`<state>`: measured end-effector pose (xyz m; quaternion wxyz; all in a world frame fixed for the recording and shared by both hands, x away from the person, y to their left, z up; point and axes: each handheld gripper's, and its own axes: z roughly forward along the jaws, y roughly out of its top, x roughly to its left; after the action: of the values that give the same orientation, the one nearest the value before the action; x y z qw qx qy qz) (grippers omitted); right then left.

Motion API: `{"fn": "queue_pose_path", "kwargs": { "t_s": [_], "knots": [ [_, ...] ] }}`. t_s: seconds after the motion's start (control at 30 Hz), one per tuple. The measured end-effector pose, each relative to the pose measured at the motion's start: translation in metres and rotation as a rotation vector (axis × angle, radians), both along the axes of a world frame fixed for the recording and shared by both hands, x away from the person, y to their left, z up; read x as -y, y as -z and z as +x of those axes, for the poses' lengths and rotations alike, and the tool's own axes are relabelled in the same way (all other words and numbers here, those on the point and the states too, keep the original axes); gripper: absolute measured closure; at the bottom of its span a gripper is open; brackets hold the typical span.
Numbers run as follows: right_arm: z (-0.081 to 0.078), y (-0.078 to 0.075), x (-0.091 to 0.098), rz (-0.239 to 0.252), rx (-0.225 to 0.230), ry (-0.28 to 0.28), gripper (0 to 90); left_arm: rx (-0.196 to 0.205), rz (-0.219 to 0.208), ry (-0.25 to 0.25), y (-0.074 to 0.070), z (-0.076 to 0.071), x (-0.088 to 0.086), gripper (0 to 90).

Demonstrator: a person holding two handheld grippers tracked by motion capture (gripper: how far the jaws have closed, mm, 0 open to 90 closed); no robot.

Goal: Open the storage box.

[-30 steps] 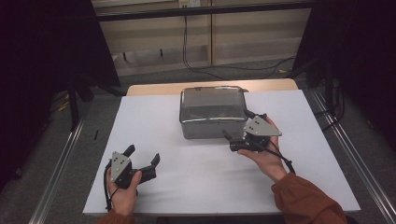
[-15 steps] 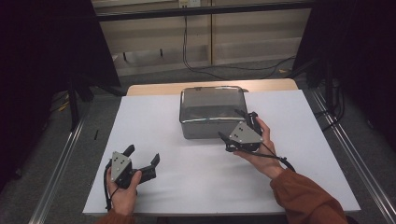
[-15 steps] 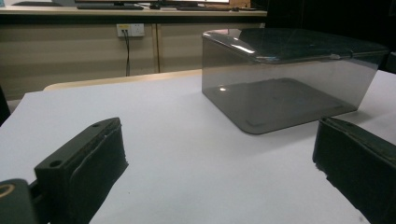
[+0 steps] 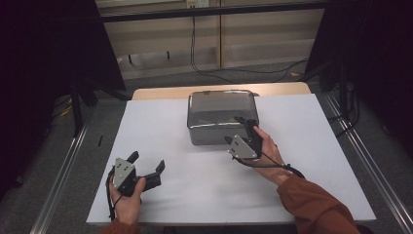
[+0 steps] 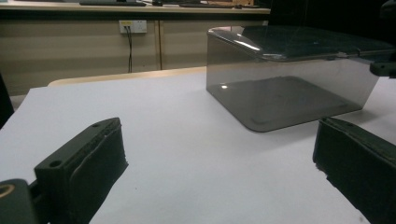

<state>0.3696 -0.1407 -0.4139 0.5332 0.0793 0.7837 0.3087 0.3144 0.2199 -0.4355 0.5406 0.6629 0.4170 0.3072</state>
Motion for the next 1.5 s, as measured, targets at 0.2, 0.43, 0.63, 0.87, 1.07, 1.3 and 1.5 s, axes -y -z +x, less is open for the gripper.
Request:
{"fn": "queue_pose_path", "kwargs": {
  "t_s": [0.2, 0.43, 0.63, 0.87, 1.07, 1.3, 1.5],
  "knots": [
    [0.001, 0.002, -0.010, -0.141, 0.042, 0.001, 38.7, 0.001, 0.012, 0.002, 0.000, 0.000, 0.001, 2.2],
    [-0.001, 0.009, -0.019, -0.268, 0.106, -0.006, 48.5, -0.007, 0.028, 0.004, 0.000, 0.000, 0.000, 2.4],
    [0.000, 0.015, -0.022, -0.314, 0.110, -0.015, 55.5, -0.002, 0.051, 0.011, 0.000, 0.000, 0.001, 3.2],
    [0.001, 0.018, -0.022, -0.355, 0.132, 0.008, 65.6, -0.006, 0.055, 0.015, 0.000, 0.000, 0.001, 3.6],
    [-0.002, 0.020, -0.026, -0.388, 0.165, 0.020, 71.1, -0.006, 0.055, 0.019, -0.001, 0.000, 0.003, 5.2],
    [-0.002, 0.017, -0.026, -0.382, 0.163, 0.012, 76.3, -0.014, 0.039, 0.019, -0.001, 0.002, 0.003, 5.3],
    [-0.001, 0.014, -0.028, -0.380, 0.150, 0.007, 78.1, -0.045, 0.020, 0.046, -0.001, 0.005, 0.003, 7.3]
  ]
}}
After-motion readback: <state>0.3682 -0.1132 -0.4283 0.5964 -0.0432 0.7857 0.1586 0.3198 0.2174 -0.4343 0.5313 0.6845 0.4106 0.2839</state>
